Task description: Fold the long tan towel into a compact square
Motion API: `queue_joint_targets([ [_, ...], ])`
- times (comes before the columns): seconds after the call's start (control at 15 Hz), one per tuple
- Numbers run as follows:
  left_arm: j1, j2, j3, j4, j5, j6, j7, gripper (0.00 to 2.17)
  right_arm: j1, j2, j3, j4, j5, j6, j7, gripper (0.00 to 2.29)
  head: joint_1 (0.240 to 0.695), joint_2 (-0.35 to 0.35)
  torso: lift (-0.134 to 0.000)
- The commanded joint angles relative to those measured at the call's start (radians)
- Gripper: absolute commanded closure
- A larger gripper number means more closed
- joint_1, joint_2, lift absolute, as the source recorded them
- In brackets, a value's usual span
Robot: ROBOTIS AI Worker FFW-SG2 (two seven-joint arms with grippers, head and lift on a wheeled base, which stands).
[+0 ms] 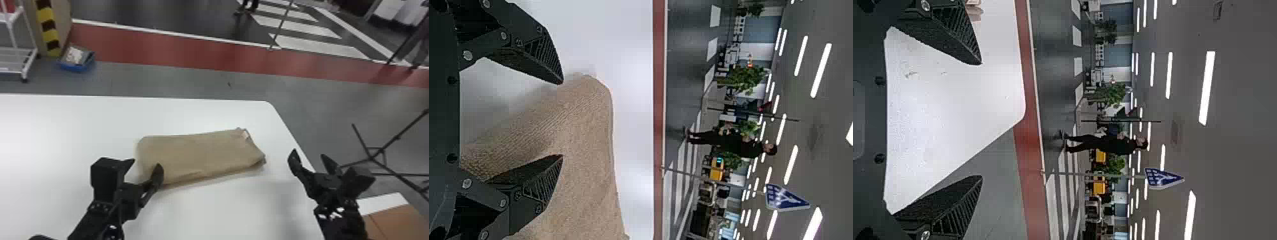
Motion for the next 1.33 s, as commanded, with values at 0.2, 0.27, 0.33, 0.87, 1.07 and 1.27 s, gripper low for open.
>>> queue_joint_targets([
  [0.2,0.005,0.005,0.003,-0.018,-0.038,0.027,0.044,0.88,-0.003,0.0,0.005,0.0,-0.001,-0.005,0.002,0.07,0.695,-0.35,-0.123],
  [0.27,0.011,0.008,0.005,-0.03,-0.038,0.024,0.045,1.17,-0.004,0.0,0.005,0.0,-0.001,-0.005,0.002,0.07,0.695,-0.35,-0.123],
  [0.33,0.017,0.01,0.008,-0.042,-0.038,0.024,0.045,1.47,-0.003,0.0,0.005,0.0,-0.001,-0.002,0.002,0.07,0.695,-0.35,-0.123],
  [0.87,0.028,0.011,0.012,-0.073,-0.022,0.036,0.033,0.68,-0.006,0.0,0.011,0.002,-0.001,-0.002,0.002,0.07,0.695,-0.35,-0.123],
  [1.07,0.02,0.004,0.009,-0.065,-0.022,0.082,0.031,0.68,-0.003,0.0,0.011,0.002,-0.001,-0.002,0.002,0.07,0.695,-0.35,-0.123],
  [1.27,0.01,0.002,0.006,-0.056,-0.033,0.143,0.03,0.7,-0.001,0.0,0.013,0.002,-0.001,-0.005,0.002,0.07,0.695,-0.35,-0.123],
])
